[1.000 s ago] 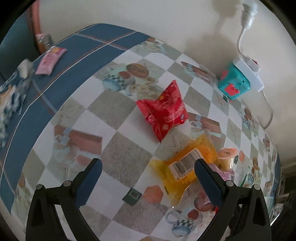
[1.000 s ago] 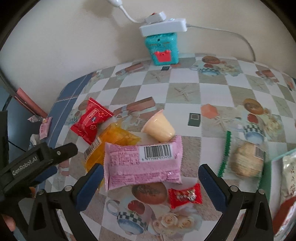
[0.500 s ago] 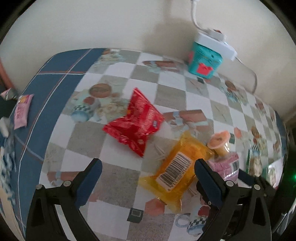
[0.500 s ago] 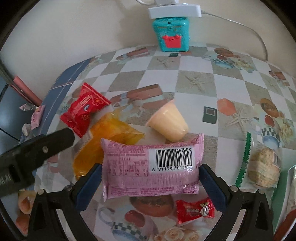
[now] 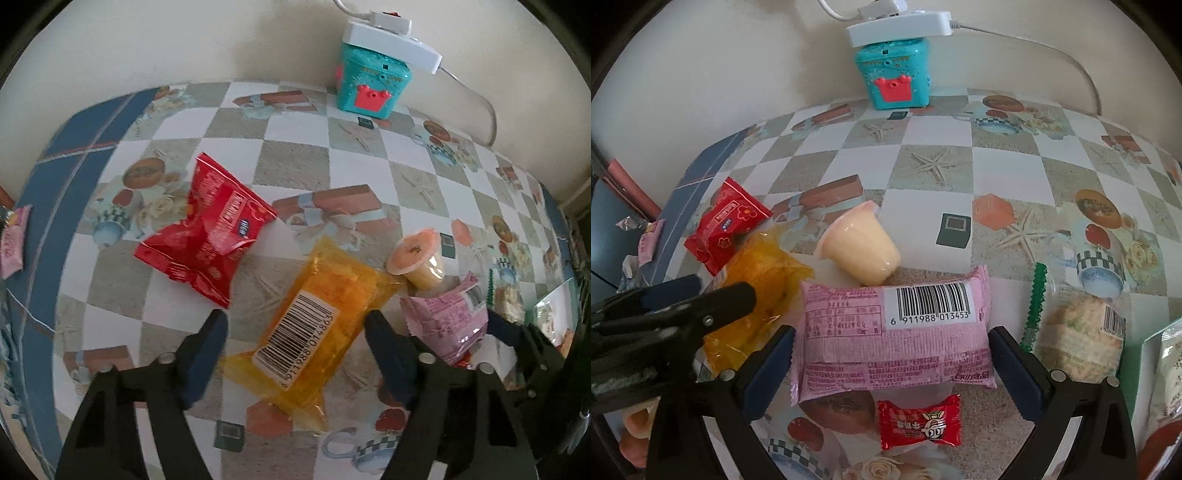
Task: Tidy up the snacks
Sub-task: 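Grasp the pink bread bag with the right tool while the left tool grasps the yellow-orange bag, then carry the pink bread bag and yellow-orange bag over the white tray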
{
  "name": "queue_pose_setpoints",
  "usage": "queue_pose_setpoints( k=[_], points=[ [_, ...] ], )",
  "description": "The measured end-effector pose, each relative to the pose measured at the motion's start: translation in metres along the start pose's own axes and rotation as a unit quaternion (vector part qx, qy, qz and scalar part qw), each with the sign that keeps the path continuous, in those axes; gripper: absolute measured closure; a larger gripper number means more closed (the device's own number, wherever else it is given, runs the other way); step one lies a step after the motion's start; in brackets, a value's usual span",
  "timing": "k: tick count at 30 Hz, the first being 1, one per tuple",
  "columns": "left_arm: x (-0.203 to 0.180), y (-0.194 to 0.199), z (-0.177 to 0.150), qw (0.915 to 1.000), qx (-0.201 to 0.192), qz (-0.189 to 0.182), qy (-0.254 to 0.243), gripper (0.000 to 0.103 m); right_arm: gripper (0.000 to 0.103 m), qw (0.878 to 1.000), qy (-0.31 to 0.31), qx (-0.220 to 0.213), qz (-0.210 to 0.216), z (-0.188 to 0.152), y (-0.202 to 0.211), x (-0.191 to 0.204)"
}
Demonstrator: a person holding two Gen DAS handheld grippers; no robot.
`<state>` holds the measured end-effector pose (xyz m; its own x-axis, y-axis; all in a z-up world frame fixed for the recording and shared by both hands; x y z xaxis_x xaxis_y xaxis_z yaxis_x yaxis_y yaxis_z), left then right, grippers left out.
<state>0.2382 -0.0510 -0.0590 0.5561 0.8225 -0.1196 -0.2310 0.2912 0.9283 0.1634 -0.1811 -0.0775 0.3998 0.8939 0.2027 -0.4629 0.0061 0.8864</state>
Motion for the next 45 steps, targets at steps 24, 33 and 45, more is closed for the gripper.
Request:
queue_pose_setpoints(
  k=[24,33,45],
  points=[
    [-0.008,0.019,-0.026,0.9942,0.010,-0.035,0.101,0.061,0.016,1.000,-0.017,-0.015,0.020,-0.017,0.050,-0.004],
    [-0.022,0.064,-0.054,0.9886,-0.013,-0.011,0.149,0.061,0.016,0.999,-0.028,-0.030,0.010,-0.029,0.100,-0.004],
    [-0.058,0.132,-0.070,0.9817,-0.061,-0.008,0.180,0.061,0.016,0.994,-0.083,-0.066,-0.011,-0.047,0.170,-0.041]
  ],
)
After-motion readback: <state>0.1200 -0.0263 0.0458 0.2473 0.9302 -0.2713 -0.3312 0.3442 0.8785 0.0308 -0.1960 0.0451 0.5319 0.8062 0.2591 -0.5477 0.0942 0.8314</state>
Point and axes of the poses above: each gripper's, at about its wrist camera, not at the fingertips, and y roughly against the way its jaws point, x to its left, z to its top, the point moved 2 cm from there along -y, roughly the way its jaws point, and after that the axes turned 2 degrees about -y, right-handed, at the moved point
